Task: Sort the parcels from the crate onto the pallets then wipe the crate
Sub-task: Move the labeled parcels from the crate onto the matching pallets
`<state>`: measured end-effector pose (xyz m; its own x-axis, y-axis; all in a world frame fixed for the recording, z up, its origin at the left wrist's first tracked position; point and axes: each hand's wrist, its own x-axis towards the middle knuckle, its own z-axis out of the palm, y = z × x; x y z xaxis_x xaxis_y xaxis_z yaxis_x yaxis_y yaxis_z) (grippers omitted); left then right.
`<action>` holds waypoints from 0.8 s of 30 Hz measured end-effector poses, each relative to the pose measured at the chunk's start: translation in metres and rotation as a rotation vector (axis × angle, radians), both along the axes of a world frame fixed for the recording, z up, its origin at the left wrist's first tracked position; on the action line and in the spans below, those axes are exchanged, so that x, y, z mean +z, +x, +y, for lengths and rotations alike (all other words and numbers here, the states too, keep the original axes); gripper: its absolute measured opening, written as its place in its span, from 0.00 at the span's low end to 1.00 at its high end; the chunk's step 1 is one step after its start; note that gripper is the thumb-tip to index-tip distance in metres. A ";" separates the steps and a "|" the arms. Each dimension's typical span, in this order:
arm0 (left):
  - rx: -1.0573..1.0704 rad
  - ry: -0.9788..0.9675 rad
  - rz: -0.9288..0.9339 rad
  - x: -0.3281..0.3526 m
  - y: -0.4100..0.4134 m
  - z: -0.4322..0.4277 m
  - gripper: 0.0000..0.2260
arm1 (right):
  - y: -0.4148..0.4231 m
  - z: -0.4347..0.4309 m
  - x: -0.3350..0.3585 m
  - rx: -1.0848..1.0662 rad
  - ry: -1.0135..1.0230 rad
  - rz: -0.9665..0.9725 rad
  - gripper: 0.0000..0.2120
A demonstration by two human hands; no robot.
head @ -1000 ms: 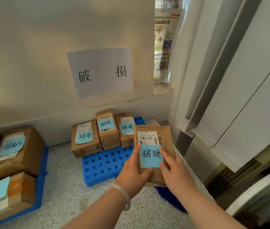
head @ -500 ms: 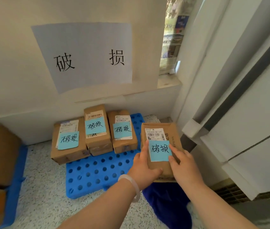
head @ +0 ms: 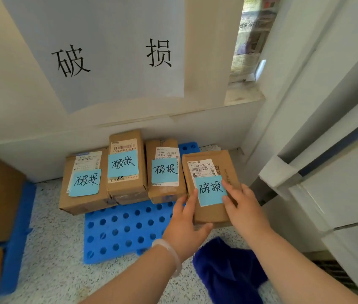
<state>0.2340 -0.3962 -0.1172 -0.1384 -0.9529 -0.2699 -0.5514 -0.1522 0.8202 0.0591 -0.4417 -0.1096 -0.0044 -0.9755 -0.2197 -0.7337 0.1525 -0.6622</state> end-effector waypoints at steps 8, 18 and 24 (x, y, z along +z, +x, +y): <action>-0.253 -0.270 -0.391 0.007 0.009 0.035 0.34 | 0.004 0.037 0.009 0.050 -0.160 0.294 0.26; -0.418 -0.267 -0.737 0.004 0.011 0.041 0.30 | -0.005 0.079 -0.012 0.342 -0.097 0.496 0.36; -0.390 -0.228 -0.769 0.020 0.010 0.014 0.36 | -0.006 0.043 -0.010 0.402 -0.087 0.507 0.38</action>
